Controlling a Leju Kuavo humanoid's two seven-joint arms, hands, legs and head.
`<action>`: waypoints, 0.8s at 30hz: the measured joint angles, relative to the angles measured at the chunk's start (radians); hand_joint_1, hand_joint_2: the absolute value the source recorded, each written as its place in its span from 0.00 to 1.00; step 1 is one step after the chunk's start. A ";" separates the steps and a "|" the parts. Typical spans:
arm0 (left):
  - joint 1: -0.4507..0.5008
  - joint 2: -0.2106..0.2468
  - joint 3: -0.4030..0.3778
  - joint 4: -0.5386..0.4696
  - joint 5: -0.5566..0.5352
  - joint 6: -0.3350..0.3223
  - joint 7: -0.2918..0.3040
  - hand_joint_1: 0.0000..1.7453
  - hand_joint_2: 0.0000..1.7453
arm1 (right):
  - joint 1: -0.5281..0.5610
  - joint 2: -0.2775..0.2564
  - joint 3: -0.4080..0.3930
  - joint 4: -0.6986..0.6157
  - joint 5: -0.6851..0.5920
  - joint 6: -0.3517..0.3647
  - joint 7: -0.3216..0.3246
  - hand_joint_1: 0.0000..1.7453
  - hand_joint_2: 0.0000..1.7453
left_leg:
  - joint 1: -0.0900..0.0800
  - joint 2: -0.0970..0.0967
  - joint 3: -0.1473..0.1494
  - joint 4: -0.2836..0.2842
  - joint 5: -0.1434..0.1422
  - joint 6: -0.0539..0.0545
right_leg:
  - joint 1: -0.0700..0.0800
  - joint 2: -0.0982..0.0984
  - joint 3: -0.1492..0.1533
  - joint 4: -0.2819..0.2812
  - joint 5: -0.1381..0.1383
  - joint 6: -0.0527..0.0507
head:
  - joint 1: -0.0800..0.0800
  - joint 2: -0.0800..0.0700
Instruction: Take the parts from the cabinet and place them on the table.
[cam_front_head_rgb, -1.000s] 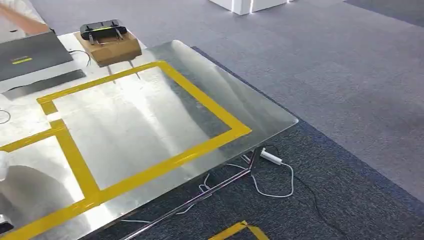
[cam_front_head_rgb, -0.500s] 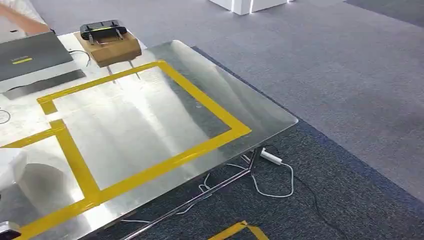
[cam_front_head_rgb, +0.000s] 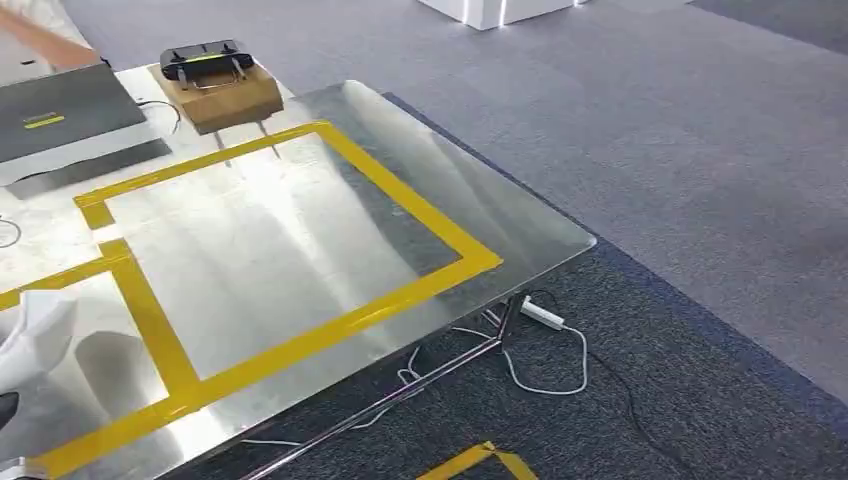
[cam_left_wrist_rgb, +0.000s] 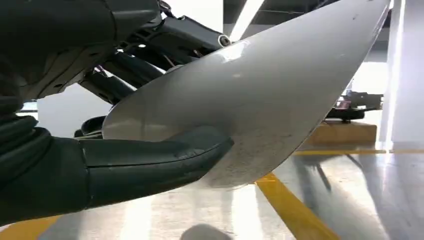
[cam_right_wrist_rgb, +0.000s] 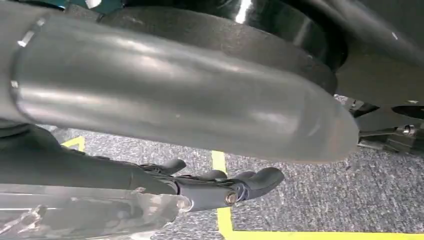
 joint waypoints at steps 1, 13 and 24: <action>0.001 0.000 -0.003 -0.002 0.000 0.000 0.000 1.00 1.00 | 0.000 0.000 0.000 0.000 0.000 0.000 0.000 0.00 0.00 | 0.000 0.000 0.000 0.000 0.000 0.000 | 0.000 0.000 0.000 0.000 0.000 0.000 | 0.000 0.000; 0.020 0.002 -0.021 -0.041 0.002 0.041 0.000 0.00 0.00 | 0.000 0.000 0.000 -0.001 0.000 0.000 0.000 0.00 0.00 | 0.000 0.000 0.000 0.000 0.000 0.000 | 0.000 0.000 0.000 0.000 0.000 0.000 | 0.000 0.000; 0.020 -0.003 0.013 -0.043 -0.039 -0.003 0.006 0.00 0.00 | -0.001 -0.001 0.000 -0.002 0.003 0.000 0.002 0.00 0.00 | 0.000 0.000 0.000 0.000 0.000 0.000 | 0.000 0.000 0.000 0.000 0.000 0.000 | 0.000 0.000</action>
